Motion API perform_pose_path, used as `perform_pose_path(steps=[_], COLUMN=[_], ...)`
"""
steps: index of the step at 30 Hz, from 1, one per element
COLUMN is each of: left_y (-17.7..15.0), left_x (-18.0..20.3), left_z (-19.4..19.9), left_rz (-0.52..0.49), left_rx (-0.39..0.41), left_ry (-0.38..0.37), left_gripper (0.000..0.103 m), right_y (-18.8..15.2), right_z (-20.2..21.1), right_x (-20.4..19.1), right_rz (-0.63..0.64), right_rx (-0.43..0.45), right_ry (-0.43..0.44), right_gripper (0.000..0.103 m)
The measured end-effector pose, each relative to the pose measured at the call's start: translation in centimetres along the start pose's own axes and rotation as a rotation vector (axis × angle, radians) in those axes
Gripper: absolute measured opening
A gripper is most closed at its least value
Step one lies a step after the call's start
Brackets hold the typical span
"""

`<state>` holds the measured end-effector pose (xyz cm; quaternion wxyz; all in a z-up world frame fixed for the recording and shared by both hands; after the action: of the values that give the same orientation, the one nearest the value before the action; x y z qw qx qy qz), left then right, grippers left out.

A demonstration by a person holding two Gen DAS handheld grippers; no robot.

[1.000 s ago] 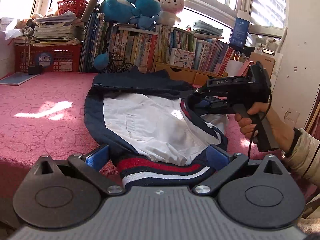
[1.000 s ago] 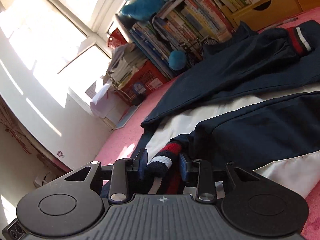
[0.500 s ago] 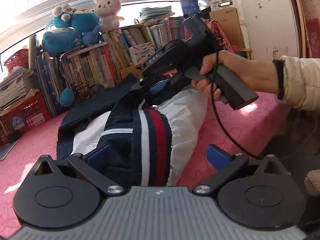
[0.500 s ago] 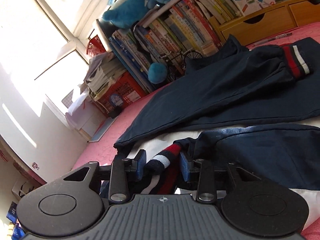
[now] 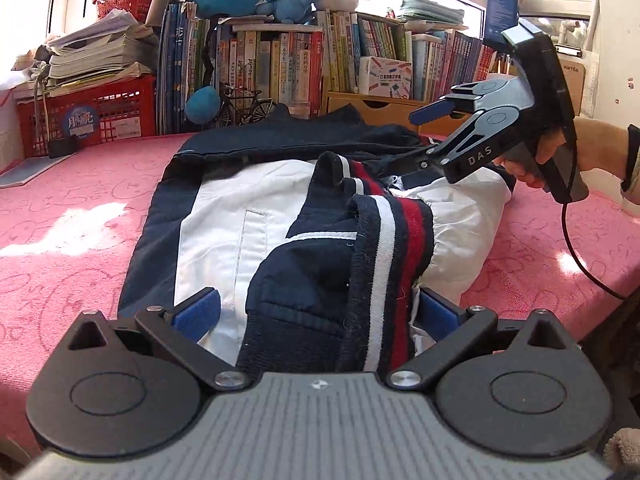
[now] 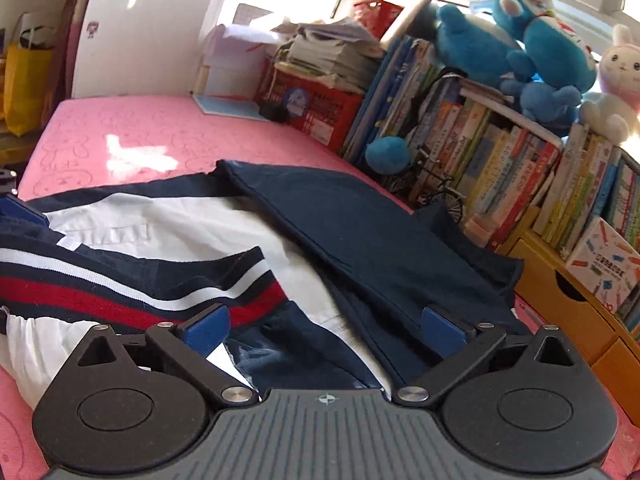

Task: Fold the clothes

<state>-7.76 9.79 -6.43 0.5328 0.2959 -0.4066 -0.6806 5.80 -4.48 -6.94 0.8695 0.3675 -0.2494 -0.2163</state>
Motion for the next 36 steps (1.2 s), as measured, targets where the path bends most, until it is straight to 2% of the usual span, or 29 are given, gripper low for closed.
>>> perform_pose_path(steps=[2, 4, 5, 6, 7, 8, 10, 14, 17, 20, 21, 23, 25, 26, 27, 28, 29, 30, 31, 33, 36], left_y=[0.2, 0.5, 0.5, 0.6, 0.6, 0.7, 0.9, 2.4, 4.0, 5.3, 5.6, 5.9, 6.1, 6.0, 5.9, 5.8, 5.6, 5.3, 5.1, 4.7, 5.6], left_x=[0.3, 0.2, 0.1, -0.2, -0.6, -0.9, -1.5, -1.9, -2.0, -2.0, -2.1, -2.2, -1.9, -1.7, -1.5, -1.3, -1.0, -0.9, -0.7, -0.4, -0.9], left_z=[1.3, 2.7, 3.3, 3.7, 4.2, 4.6, 4.8, 5.3, 6.4, 7.3, 7.3, 6.8, 5.4, 4.7, 4.0, 3.4, 2.8, 2.2, 1.6, 0.7, -0.2], left_rz=[-0.014, -0.028, -0.03, -0.024, -0.018, -0.011, 0.011, 0.042, 0.064, 0.07, 0.064, 0.044, 0.01, 0.0, -0.003, -0.006, -0.006, -0.009, -0.012, -0.027, -0.077], left_rx=[0.009, 0.034, 0.04, 0.043, 0.047, 0.05, 0.051, 0.087, 0.142, 0.191, 0.199, 0.201, 0.176, 0.161, 0.146, 0.13, 0.114, 0.099, 0.084, 0.073, 0.118], left_ry=[-0.026, -0.022, -0.022, -0.015, -0.008, 0.0, 0.017, 0.013, -0.031, -0.078, -0.084, -0.075, -0.047, -0.042, -0.04, -0.039, -0.041, -0.041, -0.04, -0.03, -0.017], left_gripper=[0.103, 0.103, 0.103, 0.103, 0.103, 0.103, 0.103, 0.103, 0.103, 0.103, 0.103, 0.103, 0.103, 0.103, 0.103, 0.103, 0.103, 0.103, 0.103, 0.103, 0.103], right_y=[0.0, 0.4, 0.6, 0.8, 1.0, 1.3, 2.0, 3.9, 3.2, -0.5, -1.9, -6.3, -10.0, -11.5, -12.7, -13.9, -15.0, -15.4, -15.5, -15.5, -15.2], right_z=[-2.3, -3.3, -2.9, -2.5, -2.2, -1.7, 0.3, 6.5, 10.8, 14.0, 14.4, 13.7, 12.4, 11.8, 11.5, 11.3, 11.0, 11.2, 11.6, 12.2, 13.1], right_x=[-1.4, -2.0, -2.0, -1.9, -1.9, -1.9, -1.8, 1.8, 5.6, 9.4, 10.0, 11.2, 11.2, 11.0, 10.4, 9.8, 9.3, 8.8, 8.3, 7.7, 7.0], right_rz=[0.03, -0.011, -0.062, -0.113, -0.164, -0.211, -0.226, -0.266, -0.367, -0.455, -0.481, -0.537, -0.58, -0.599, -0.621, -0.642, -0.662, -0.674, -0.679, -0.698, -0.738], right_rx=[-0.056, -0.083, -0.081, -0.08, -0.078, -0.074, -0.012, 0.157, 0.222, 0.192, 0.164, 0.055, -0.042, -0.08, -0.092, -0.105, -0.114, -0.097, -0.073, -0.028, 0.036], right_ry=[0.069, 0.118, 0.135, 0.151, 0.167, 0.18, 0.152, -0.059, -0.221, -0.388, -0.428, -0.489, -0.495, -0.488, -0.473, -0.458, -0.443, -0.429, -0.413, -0.371, -0.297], right_gripper=[0.103, 0.102, 0.077, 0.04, 0.025, 0.016, 0.015, 0.015, 0.015, 0.015, 0.016, 0.017, 0.018, 0.023, 0.039, 0.05, 0.07, 0.079, 0.08, 0.09, 0.094])
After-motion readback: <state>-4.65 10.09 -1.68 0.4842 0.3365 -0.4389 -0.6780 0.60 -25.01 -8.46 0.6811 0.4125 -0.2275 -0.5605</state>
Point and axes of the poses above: each gripper's, at about its wrist camera, not at the fingertips, and z roughly against the way its jaws point, x to its right, y to its top, the point moved 10 cm from there along -z, roughly the way its jaws point, and after that the axes turned 4 degrees about y, right-handed, at the moved point
